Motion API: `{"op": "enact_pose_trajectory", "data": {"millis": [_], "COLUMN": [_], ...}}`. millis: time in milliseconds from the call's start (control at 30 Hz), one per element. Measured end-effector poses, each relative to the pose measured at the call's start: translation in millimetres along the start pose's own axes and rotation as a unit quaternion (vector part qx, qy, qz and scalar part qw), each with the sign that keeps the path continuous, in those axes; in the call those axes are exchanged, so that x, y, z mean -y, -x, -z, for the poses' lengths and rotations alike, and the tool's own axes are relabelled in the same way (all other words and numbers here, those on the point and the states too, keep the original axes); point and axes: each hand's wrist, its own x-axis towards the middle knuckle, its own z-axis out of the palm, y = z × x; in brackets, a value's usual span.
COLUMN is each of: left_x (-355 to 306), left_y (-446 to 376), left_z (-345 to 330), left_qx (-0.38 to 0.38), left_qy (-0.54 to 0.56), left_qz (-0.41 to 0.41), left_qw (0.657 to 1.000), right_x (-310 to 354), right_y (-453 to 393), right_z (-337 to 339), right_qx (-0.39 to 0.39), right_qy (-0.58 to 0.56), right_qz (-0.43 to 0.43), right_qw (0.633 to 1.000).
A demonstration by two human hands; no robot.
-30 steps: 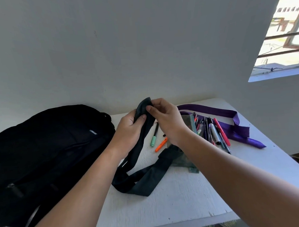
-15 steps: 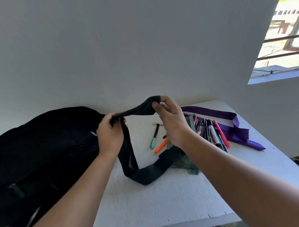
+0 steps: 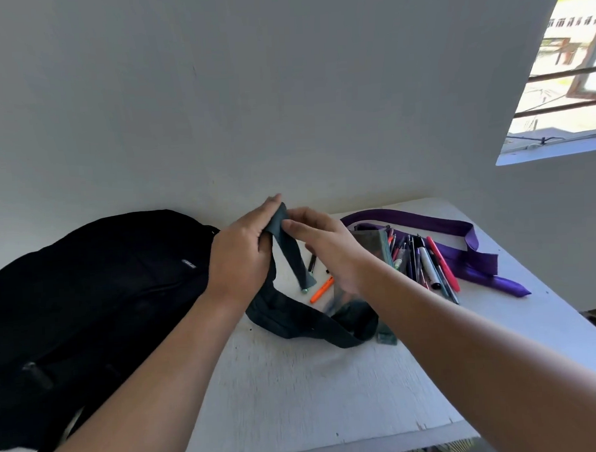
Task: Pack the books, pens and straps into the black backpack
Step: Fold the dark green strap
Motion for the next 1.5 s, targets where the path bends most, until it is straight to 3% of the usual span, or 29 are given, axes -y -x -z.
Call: {"op": "enact_pose_trajectory", "data": {"millis": [333,567,667,733,800,933,1000,1133,1267,1500], "left_x": [-1.5,3.7,15.5,23.0,26.2,15.3,6.3,-2.8,-6.5,-12.2], "left_y": [-7.6,-12.8,-9.7,-6.4,-3.7,-13.1,-21.9,-29.3,-23.9,-14.9], "left_z": [2.6,6.7,2.5,-0.4,1.1,13.1,16.5,20.2,17.8,14.5], "left_qx": [-0.005,-0.003,0.014,-0.006,-0.047,-0.160,-0.177,-0.127,-0.048,-0.031], "left_qy": [-0.035,-0.131,-0.117,-0.046,0.015,0.083,0.093,0.045,-0.032,0.031], "left_qz": [-0.078,-0.109,-0.016,0.097,0.147,0.103,0.064,-0.033,-0.099,-0.052], "left_qw": [0.996,0.985,0.993,0.994,0.988,0.978,0.978,0.990,0.993,0.998], "right_x": [6.3,5.7,9.7,11.0,8.1,2.2,2.6,7.8,18.0,20.0], "right_y": [2.3,2.5,1.7,2.0,2.5,6.4,8.1,7.8,2.7,4.4], "right_z": [4.8,2.8,5.3,7.4,10.4,15.9,15.4,5.5,3.0,0.0], "right_qx": [0.096,0.045,0.044,0.042,0.042,0.095,0.126,0.134,0.095,0.086], "right_qy": [-0.091,-0.122,-0.131,-0.136,-0.145,-0.119,-0.071,-0.025,-0.067,-0.174], "right_qz": [-0.058,-0.014,0.001,0.005,0.003,-0.044,-0.071,-0.060,-0.039,0.014], "right_qw": [0.990,0.991,0.990,0.990,0.988,0.987,0.987,0.989,0.992,0.981]}}
